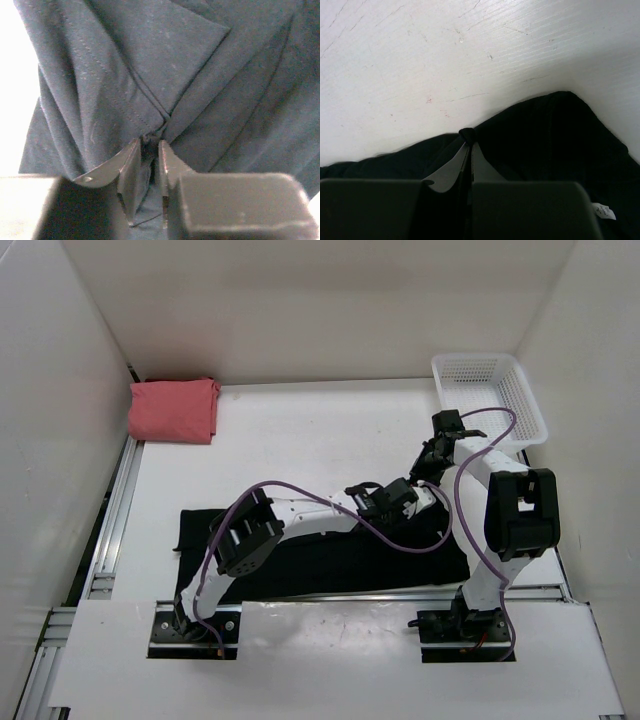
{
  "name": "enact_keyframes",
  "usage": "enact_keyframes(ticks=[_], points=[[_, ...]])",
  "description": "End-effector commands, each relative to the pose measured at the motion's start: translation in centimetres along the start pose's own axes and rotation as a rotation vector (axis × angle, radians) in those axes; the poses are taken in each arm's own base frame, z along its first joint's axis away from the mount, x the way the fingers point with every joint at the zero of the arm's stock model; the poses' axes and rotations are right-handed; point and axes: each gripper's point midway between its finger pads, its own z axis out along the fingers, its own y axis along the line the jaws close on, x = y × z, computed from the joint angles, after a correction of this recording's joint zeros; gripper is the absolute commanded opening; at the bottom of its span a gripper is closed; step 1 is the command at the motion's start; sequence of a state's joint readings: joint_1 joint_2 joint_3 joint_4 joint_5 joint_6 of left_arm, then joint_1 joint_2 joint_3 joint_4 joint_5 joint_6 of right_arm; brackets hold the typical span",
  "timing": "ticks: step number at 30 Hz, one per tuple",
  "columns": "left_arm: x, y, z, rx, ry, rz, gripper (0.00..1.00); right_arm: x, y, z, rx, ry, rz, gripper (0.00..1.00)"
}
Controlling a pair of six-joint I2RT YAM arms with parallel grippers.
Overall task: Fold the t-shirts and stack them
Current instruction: Fold the other side of the tshirt into a rectangle
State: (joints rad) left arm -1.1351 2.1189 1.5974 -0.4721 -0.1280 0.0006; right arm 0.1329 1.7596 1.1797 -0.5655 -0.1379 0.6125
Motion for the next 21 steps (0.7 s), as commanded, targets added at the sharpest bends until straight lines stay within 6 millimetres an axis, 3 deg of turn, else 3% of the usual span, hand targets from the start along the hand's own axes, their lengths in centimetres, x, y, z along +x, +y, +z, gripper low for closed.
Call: enact_keyframes(ticks=[1, 4, 9, 12, 19, 21], points=[[-3.1, 1.1, -2.4, -0.009, -0.077, -0.023, 0.29, -0.5, 0.3, -0.9, -0.026, -0.034, -0.024, 0.00], [-3.1, 1.1, -2.4, -0.009, -0.077, -0.023, 0.24, -0.6, 0.4, -1.2, -0.031, -0.041, -0.035, 0.00], [-4.6, 1.1, -3.9, 0.002, -0.123, -0.028, 0.46, -0.6, 0.4, -1.2, -0.031, -0.041, -0.035, 0.00], [-4.7, 1.2, -4.3, 0.002, -0.123, -0.028, 0.50, -0.6, 0.4, -1.2, -0.031, -0.041, -0.035, 0.00], [-5.3, 1.1, -3.9, 0.002, -0.131, -0.029, 0.49, -0.6, 0.4, -1.2, -0.031, -0.041, -0.035, 0.00], [-5.5, 1.6, -3.6, -0.004, -0.131, -0.036, 0.45, -0.6, 0.4, -1.2, -0.031, -0.041, -0.044, 0.00]])
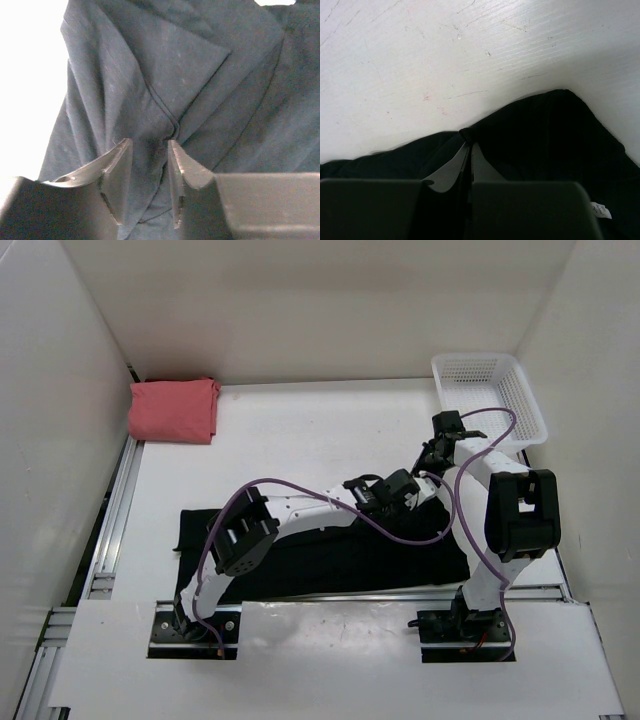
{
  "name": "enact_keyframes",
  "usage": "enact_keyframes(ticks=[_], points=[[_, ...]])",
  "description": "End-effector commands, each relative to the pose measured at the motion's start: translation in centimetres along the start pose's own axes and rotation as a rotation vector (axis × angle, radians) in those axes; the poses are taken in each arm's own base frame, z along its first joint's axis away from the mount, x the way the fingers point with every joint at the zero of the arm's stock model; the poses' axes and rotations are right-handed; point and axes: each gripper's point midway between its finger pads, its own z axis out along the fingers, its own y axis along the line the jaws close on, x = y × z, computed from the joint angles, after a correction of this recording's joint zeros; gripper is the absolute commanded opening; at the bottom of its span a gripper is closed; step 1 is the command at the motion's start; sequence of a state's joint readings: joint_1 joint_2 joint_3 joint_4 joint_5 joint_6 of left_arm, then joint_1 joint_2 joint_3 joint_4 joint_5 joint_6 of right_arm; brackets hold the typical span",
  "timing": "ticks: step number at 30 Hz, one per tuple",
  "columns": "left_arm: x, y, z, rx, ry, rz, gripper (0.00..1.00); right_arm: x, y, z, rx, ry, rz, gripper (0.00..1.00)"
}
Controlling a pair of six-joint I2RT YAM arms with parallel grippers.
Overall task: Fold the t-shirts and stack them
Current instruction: Fold the other side of the tshirt into a rectangle
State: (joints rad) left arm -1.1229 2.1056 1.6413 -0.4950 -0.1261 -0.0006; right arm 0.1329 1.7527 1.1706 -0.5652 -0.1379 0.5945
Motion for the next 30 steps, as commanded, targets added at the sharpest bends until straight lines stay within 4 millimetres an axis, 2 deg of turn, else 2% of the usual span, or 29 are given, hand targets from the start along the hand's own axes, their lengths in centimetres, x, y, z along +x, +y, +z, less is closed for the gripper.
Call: enact_keyframes(ticks=[1, 7, 11, 14, 18, 22, 27, 30], points=[[-3.8, 0.8, -2.5, 0.002, -0.098, -0.021, 0.44, -0.8, 0.6, -1.1, -0.032, -0.043, -0.027, 0.00], [-1.7, -0.7, -2.1, 0.061, -0.042, -0.005, 0.43, -0.8, 0.6, -1.1, -0.032, -0.043, -0.027, 0.00], [-0.4, -0.8, -1.2, 0.061, -0.002, -0.001, 0.43, -0.8, 0.6, -1.1, -0.032, -0.043, -0.027, 0.00], [-1.1, -1.1, -1.6, 0.079, -0.014, -0.002, 0.43, -0.8, 0.6, -1.1, -0.032, -0.043, -0.027, 0.00], [-0.5, -1.5, -1.3, 0.098, 0.006, 0.000, 0.43, -0.7, 0.3, -1.1, -0.019, -0.041, -0.025, 0.00], [-0.4, -1.2, -0.4, 0.075, 0.015, 0.001, 0.38, -0.7, 0.3, -1.1, -0.019, -0.041, -0.025, 0.00], [-0.2, -1.4, -0.2, 0.084, 0.026, 0.001, 0.38, -0.7, 0.3, -1.1, -0.019, -0.041, -0.025, 0.00], [0.2, -1.0, 0.3, 0.059, 0.036, 0.003, 0.32, -0.7, 0.3, -1.1, -0.019, -0.041, -0.025, 0.00]])
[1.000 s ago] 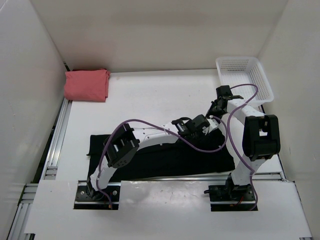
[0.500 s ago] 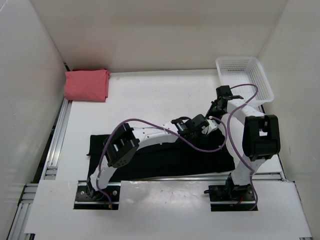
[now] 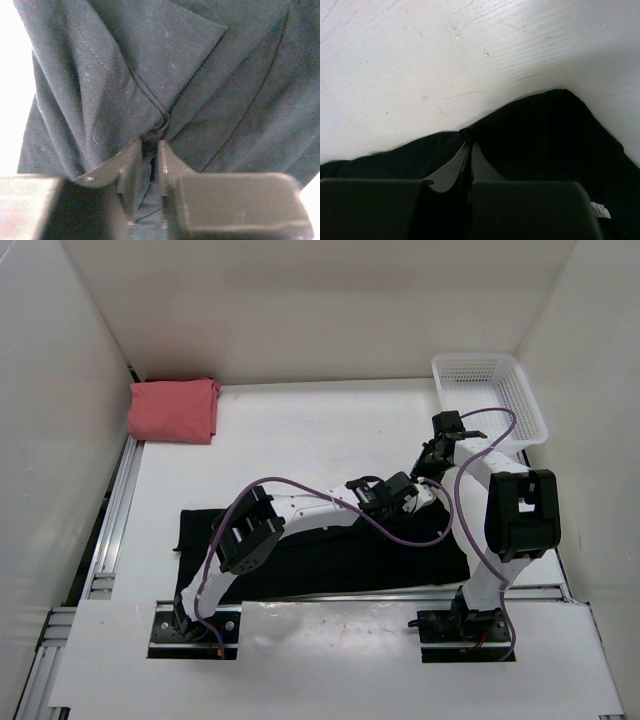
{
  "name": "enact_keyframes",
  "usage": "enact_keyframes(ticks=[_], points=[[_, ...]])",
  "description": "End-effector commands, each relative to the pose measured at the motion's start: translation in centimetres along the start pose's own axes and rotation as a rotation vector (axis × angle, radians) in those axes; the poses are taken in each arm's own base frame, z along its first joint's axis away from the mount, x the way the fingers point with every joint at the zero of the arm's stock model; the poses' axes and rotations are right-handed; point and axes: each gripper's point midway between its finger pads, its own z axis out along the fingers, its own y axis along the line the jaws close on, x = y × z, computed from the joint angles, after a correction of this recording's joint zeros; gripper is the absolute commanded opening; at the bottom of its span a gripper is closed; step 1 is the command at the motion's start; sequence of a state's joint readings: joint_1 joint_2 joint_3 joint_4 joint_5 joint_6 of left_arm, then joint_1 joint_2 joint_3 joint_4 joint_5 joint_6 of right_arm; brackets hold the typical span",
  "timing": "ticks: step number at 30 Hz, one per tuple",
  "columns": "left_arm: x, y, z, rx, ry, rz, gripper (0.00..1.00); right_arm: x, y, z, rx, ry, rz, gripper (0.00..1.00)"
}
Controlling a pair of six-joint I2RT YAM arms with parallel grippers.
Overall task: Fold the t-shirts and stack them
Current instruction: Fold the other side of the tshirt into a rectangle
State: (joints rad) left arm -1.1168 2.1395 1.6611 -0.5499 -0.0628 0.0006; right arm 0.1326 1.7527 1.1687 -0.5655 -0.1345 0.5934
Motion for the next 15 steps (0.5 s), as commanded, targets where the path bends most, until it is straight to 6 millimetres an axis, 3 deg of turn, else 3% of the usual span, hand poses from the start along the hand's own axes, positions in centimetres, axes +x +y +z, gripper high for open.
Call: enact_keyframes(ticks=[1, 6, 10, 15], points=[[-1.5, 0.4, -0.5, -0.007, -0.032, -0.008, 0.28, -0.7, 0.4, -1.2, -0.023, -0.041, -0.024, 0.00], [-2.2, 0.4, -1.1, -0.007, -0.052, -0.009, 0.28, -0.6, 0.3, -0.9, -0.018, -0.033, -0.022, 0.00], [-2.8, 0.7, -1.8, -0.018, -0.071, -0.011, 0.39, -0.6, 0.3, -0.9, -0.018, -0.033, -0.022, 0.00], [-3.9, 1.2, -2.2, -0.023, -0.098, -0.020, 0.35, -0.6, 0.3, -0.9, -0.018, -0.033, -0.022, 0.00]])
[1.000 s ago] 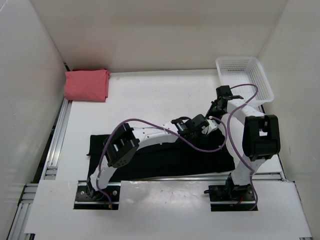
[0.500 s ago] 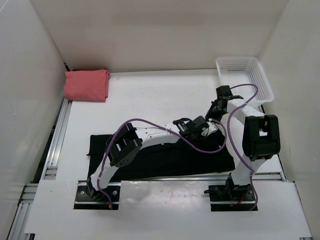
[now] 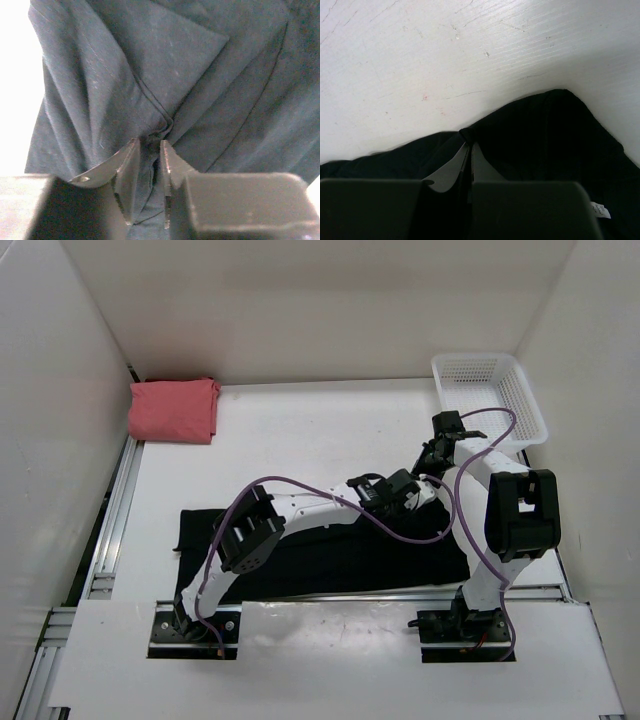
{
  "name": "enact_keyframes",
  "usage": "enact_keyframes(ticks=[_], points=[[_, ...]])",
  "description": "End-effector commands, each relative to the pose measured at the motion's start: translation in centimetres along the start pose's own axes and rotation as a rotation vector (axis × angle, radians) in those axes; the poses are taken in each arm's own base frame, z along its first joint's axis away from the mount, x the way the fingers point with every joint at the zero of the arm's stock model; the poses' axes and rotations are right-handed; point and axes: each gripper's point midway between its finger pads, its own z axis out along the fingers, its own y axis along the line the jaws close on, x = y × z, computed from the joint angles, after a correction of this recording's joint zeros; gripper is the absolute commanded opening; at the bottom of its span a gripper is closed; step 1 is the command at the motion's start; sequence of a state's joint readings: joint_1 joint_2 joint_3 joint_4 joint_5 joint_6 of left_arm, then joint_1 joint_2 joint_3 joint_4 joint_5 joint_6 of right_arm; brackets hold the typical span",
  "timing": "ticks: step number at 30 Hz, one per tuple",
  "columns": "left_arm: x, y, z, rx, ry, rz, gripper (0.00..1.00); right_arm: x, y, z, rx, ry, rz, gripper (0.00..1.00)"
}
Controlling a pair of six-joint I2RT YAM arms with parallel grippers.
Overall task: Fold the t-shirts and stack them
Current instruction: Fold the other side of the tshirt into a rectangle
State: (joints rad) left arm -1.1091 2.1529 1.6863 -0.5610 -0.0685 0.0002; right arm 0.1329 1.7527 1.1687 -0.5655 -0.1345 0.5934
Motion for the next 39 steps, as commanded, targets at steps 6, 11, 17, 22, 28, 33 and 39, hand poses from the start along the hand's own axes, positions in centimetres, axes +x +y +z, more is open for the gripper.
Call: enact_keyframes(ticks=[6, 11, 17, 22, 28, 33, 39], points=[[-3.6, 0.9, -2.4, -0.024, -0.097, -0.014, 0.30, -0.6, 0.3, -0.9, -0.018, -0.033, -0.022, 0.00], [-3.1, 0.4, -2.2, 0.002, -0.087, -0.012, 0.30, -0.6, 0.3, -0.9, -0.018, -0.033, -0.022, 0.00], [-2.1, 0.0, -1.7, 0.024, -0.056, -0.010, 0.32, -0.6, 0.3, -0.9, -0.018, -0.033, -0.022, 0.00], [-2.3, 0.0, -1.2, 0.024, -0.056, -0.010, 0.21, -0.6, 0.3, -0.9, -0.018, -0.033, -0.022, 0.00], [-2.3, 0.8, -1.2, 0.000, -0.056, -0.017, 0.10, -0.6, 0.3, -0.9, -0.018, -0.033, -0.022, 0.00], [-3.3, 3.2, -4.1, -0.034, -0.101, -0.052, 0.10, -0.7, 0.3, -2.0, -0.017, -0.054, -0.036, 0.00], [-2.9, 4.2, -8.2, -0.023, -0.134, -0.074, 0.10, 0.3, -0.9, -3.9, 0.029, -0.095, -0.053, 0.00]])
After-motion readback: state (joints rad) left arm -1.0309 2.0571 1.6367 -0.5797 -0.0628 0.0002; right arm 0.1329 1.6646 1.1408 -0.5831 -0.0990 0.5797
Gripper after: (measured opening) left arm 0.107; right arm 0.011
